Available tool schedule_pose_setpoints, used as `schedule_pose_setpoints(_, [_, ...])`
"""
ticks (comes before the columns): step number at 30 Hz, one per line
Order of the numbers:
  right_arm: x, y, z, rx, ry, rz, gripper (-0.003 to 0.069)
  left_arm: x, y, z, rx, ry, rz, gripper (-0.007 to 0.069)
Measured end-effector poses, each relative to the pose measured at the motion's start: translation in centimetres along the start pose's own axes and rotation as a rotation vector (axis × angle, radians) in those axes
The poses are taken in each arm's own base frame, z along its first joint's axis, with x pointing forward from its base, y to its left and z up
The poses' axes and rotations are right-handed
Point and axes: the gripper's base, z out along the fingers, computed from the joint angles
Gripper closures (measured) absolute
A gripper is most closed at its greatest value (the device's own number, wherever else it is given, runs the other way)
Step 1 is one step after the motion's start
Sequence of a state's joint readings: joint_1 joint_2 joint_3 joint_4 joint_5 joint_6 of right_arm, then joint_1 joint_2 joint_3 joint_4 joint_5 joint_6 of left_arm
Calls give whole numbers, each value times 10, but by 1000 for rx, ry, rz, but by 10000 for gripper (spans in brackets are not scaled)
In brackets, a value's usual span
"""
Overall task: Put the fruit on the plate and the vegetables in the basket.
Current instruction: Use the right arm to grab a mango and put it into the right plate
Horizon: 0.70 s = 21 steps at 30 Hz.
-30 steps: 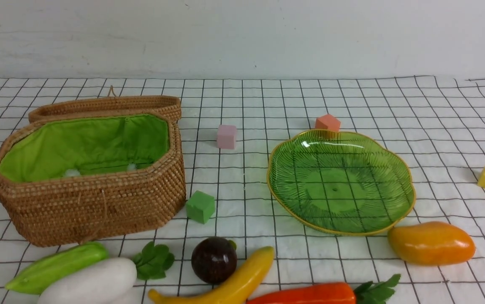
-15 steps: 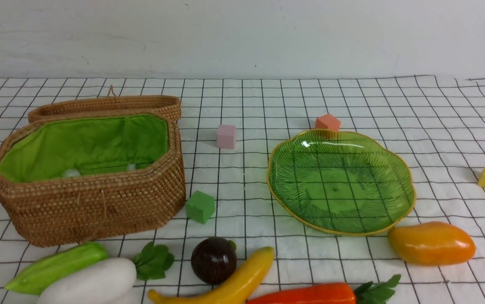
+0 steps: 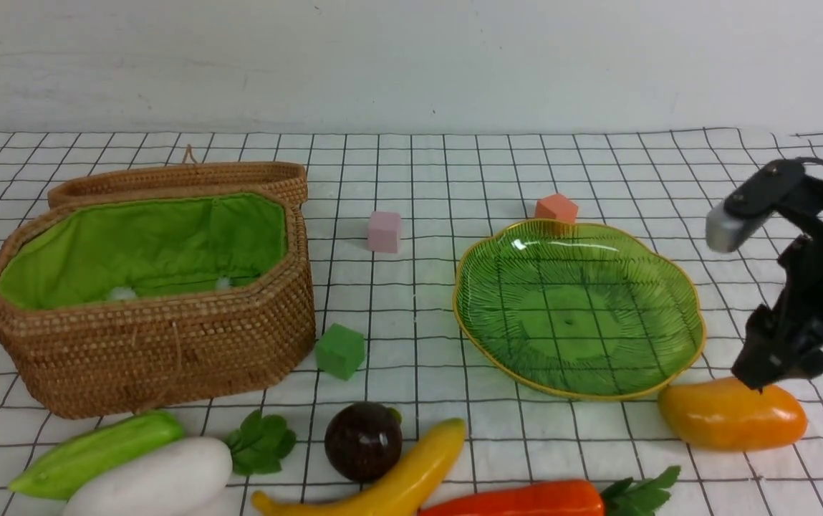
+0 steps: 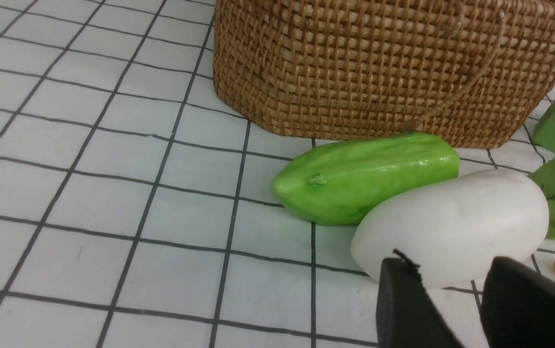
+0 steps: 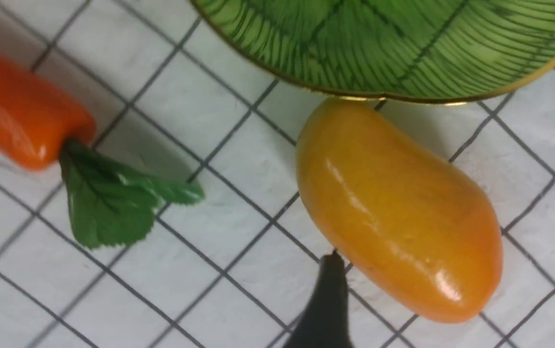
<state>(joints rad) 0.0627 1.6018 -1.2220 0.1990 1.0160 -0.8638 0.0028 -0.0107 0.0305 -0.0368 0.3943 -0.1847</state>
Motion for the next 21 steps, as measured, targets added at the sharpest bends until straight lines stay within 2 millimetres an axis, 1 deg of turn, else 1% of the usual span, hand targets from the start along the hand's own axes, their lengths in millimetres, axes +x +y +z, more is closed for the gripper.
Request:
schedule_pose_setpoints(3, [0,-3,13,-25,28,-89,-22,0,0,0,0,0,0,386])
schedule_pose_setpoints(5, [1,-4,20,-39,43,-114,-21,0,0,0,0,0,0,386])
schedule_pose_setpoints(6, [1,-6,29,-52,58,-124,-17,0,0,0,0,0,0,386])
schedule_pose_setpoints(8, [1,-8,35,-63,70,-127,-11,0,0,0,0,0,0,386])
schedule_pose_setpoints(11, [4,-12,64,-116,123,-121,5,0,0,0,0,0,0,386])
schedule_pose_setpoints(12, [4,-12,66,-120,126,-119,6,0,0,0,0,0,0,386])
schedule_pose_setpoints(13, [6,-13,77,-143,146,-115,14,0,0,0,0,0,0,386])
schedule_pose_setpoints(15, [8,-14,89,-174,174,-111,39,0,0,0,0,0,0,386])
schedule_pose_setpoints(16, [8,-14,89,-174,173,-111,43,0,0,0,0,0,0,386])
schedule_pose_setpoints(17, [9,-13,91,-186,179,-108,74,0,0,0,0,0,0,386])
schedule_pose_setpoints(20, [10,-12,89,-204,190,-108,77,0,0,0,0,0,0,386])
schedule_pose_setpoints(21, [10,-10,84,-214,196,-109,77,0,0,0,0,0,0,386])
